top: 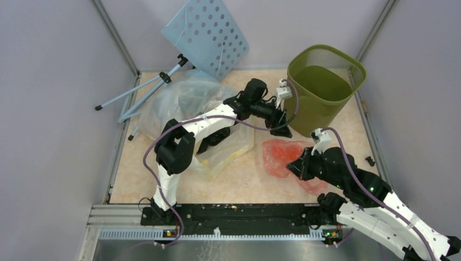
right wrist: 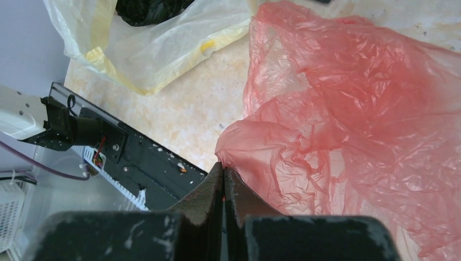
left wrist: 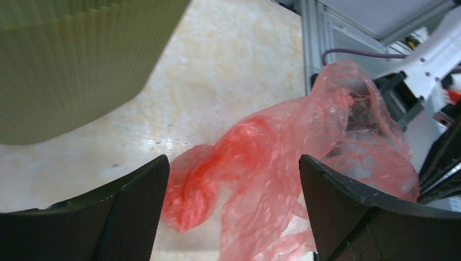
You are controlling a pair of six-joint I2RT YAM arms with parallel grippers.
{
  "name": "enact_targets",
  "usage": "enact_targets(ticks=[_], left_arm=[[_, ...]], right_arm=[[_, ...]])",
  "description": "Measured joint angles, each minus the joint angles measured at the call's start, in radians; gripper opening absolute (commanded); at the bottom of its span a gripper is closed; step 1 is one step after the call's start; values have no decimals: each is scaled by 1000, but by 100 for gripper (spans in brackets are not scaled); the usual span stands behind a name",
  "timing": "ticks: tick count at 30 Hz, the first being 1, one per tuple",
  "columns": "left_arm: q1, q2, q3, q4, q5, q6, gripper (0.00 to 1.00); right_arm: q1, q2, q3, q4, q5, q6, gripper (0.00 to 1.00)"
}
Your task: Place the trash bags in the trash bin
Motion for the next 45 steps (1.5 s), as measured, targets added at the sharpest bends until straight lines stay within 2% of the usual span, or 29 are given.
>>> enact_targets(ticks=[3,8,12,13,14,16,17,26,38,42,45], left_arm=[[-29,14,0,1,48,-3,79],[-66,26,-14,0,129,1,74],[-76,26,-42,0,176,4,62],[-76,26,-50,-1,183,4,56],[-76,26,-57,-2,187,5,44],[-79,26,-65,-10,183,14,13],[-79,27,-66,-16,176,13,0],[-32,-20,-133,-10,-49,-49,0],[168,-433,-237,-42,-403,-172,0],[169,-466,-237,-52,-433,-190,0],[169,-423,-185,-117,-427,-206,0]], right_arm=[[0,4,0,5,-11,0,0],[0,10,0,20,-21,0,0],[0,10,0,20,-24,0,0],[0,10,0,20,-25,0,0],[0,10,0,20,-25,0,0],[0,10,0,20,-27,3,0],[0,10,0,20,-28,5,0],[0,9,-15,18,-32,10,0],[0,-6,-19,14,19,33,0],[0,-28,-18,22,69,48,0],[0,23,34,41,90,32,0]])
